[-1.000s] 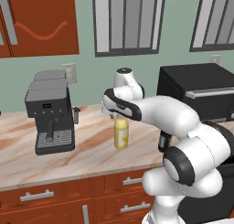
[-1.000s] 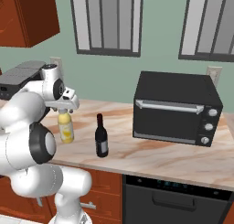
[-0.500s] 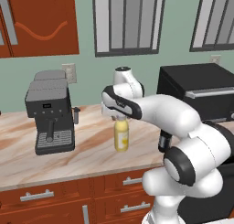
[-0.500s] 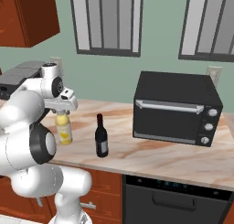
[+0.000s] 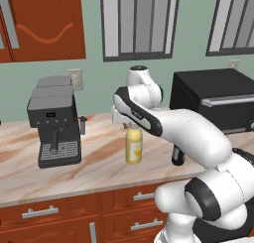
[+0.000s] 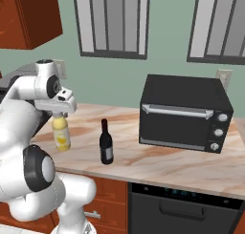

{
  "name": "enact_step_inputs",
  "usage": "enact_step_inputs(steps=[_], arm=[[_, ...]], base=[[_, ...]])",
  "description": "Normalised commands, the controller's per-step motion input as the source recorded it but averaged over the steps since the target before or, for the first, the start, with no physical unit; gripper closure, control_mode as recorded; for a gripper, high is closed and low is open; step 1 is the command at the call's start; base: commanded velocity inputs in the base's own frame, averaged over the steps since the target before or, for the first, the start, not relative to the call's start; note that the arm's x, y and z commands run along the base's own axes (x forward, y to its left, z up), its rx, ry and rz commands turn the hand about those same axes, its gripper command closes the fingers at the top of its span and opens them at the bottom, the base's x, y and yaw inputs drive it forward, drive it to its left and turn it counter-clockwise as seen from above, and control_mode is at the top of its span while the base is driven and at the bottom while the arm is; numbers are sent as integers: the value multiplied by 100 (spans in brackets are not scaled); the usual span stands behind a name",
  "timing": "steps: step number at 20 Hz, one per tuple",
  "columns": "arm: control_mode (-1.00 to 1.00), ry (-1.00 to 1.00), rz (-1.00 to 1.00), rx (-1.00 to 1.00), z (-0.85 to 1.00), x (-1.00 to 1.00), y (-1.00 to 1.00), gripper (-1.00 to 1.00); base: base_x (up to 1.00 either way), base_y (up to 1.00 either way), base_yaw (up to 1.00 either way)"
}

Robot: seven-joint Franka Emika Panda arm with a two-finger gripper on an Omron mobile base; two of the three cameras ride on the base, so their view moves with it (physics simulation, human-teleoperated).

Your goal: There is a wine glass and glass cup on the dining counter. Place the wine bottle next to the wine glass and the juice bottle next to the glass cup.

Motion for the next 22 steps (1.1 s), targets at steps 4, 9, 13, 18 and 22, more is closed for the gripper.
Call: enact_step_inputs(steps=[4,9,13,18,22], arm=[[-100,0,1,5,49,-58,-11,100],[-100,0,1,1,44,-60,-24,100],[-100,0,1,0,30,-58,-21,100],[-100,-4,1,0,22,-57,-18,100],[-100,-3,0,0,1,-22,-5,100]], base=[[0,0,0],[0,0,0],[0,0,0],[0,0,0],[0,0,0]])
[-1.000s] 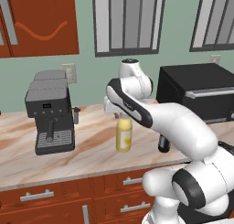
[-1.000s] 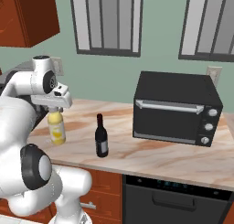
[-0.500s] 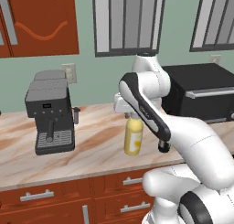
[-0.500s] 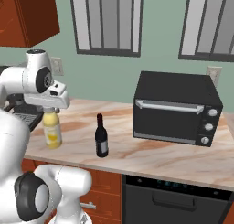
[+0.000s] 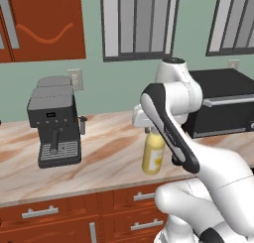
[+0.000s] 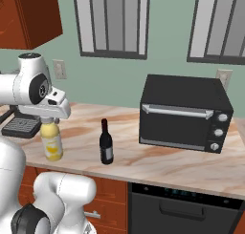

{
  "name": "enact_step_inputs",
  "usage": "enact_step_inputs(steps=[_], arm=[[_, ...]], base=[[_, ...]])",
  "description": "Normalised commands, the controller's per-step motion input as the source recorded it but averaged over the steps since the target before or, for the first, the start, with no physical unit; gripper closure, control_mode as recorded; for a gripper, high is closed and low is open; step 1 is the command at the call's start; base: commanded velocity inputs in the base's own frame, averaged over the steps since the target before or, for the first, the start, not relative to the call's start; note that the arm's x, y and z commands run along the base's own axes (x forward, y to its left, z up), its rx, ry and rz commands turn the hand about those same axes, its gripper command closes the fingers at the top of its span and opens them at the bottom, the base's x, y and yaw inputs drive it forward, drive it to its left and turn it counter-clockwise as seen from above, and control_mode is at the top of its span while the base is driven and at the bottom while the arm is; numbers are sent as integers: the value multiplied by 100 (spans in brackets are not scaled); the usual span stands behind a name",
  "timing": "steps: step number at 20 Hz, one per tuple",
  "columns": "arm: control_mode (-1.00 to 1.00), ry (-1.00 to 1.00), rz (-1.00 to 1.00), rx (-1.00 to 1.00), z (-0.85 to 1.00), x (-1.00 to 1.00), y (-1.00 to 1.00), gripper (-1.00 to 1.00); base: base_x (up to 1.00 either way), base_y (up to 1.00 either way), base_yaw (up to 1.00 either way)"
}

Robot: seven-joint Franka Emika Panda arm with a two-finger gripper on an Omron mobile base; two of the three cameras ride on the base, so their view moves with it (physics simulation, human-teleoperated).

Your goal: There is a wine glass and glass cup on the dining counter. Place the wine bottle next to the wine glass and the juice bottle next to the glass cup.

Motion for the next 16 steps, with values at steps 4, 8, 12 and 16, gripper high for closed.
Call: enact_step_inputs(steps=[4,8,12,16], arm=[[-100,0,0,0,0,0,0,100],[-100,0,0,0,0,0,0,100],[100,0,0,0,0,0,0,100],[100,0,0,0,0,0,0,100]], base=[[0,0,0],[0,0,0],[0,0,0],[-33,0,0]])
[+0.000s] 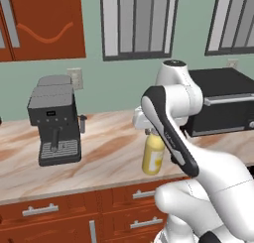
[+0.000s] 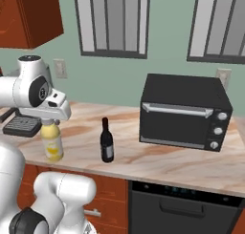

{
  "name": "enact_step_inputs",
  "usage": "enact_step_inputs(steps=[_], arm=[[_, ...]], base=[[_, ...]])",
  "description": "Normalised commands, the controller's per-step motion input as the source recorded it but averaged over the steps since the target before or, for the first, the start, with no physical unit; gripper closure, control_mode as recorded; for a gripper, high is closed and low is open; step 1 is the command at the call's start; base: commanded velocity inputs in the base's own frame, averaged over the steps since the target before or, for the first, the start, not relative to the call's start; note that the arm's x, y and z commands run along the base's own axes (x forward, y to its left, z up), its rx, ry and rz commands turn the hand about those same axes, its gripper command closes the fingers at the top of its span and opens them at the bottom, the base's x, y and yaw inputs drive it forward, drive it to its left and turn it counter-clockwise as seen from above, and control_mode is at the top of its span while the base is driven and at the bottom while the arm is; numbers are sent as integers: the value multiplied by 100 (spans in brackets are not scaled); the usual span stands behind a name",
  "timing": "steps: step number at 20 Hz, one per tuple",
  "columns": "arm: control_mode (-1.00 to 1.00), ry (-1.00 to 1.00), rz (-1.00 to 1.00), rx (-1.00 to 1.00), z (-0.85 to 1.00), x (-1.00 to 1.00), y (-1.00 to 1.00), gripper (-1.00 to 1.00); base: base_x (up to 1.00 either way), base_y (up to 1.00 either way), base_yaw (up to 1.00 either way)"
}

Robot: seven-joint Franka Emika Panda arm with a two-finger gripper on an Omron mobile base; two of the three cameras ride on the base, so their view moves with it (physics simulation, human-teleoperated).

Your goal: There is a wine glass and glass cup on the dining counter. Place the wine bottle next to the wine glass and the juice bottle next to the glass cup.

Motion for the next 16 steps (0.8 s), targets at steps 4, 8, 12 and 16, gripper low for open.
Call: enact_step_inputs(steps=[4,8,12,16], arm=[[100,0,0,0,0,0,0,100],[100,0,0,0,0,0,0,100],[100,0,0,0,0,0,0,100],[100,0,0,0,0,0,0,100]], base=[[-70,1,9],[-64,1,35],[-37,1,73],[-4,0,100]])
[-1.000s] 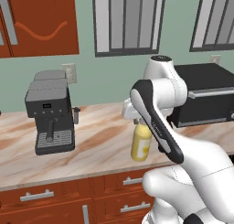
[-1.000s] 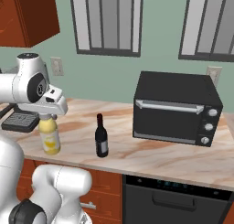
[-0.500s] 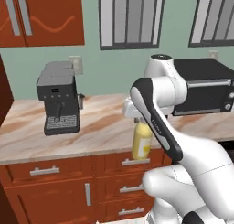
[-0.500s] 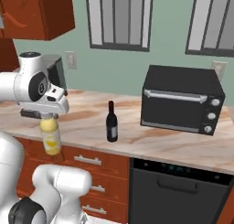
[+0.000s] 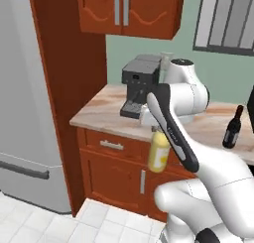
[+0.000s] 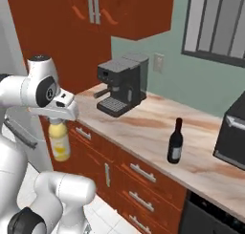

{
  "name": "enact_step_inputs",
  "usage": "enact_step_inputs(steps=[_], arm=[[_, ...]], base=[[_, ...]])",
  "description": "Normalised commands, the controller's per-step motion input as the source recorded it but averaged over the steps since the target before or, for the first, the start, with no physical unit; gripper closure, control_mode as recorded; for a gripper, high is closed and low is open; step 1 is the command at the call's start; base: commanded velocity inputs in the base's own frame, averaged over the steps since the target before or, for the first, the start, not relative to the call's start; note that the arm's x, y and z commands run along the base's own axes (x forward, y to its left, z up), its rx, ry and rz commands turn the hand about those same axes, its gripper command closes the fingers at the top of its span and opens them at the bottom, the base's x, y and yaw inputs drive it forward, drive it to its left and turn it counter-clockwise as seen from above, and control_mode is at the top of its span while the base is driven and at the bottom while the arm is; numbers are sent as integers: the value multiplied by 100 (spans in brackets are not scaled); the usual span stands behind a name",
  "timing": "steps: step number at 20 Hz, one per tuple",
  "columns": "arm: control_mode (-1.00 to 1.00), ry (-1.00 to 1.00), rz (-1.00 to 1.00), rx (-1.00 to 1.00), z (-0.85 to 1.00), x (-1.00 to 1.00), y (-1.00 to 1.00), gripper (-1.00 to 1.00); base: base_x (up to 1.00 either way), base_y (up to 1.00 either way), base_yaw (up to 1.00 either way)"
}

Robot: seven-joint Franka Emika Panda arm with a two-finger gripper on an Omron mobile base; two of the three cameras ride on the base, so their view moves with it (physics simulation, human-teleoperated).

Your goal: There is a wine glass and glass cup on the dining counter. Place the wine bottle next to the wine glass and the juice bottle next to the glass cup.

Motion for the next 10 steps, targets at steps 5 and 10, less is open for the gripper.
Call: enact_step_inputs(steps=[5,10], arm=[[100,0,0,0,0,0,0,100],[100,0,0,0,0,0,0,100]], base=[[-3,0,100],[-3,0,100]])
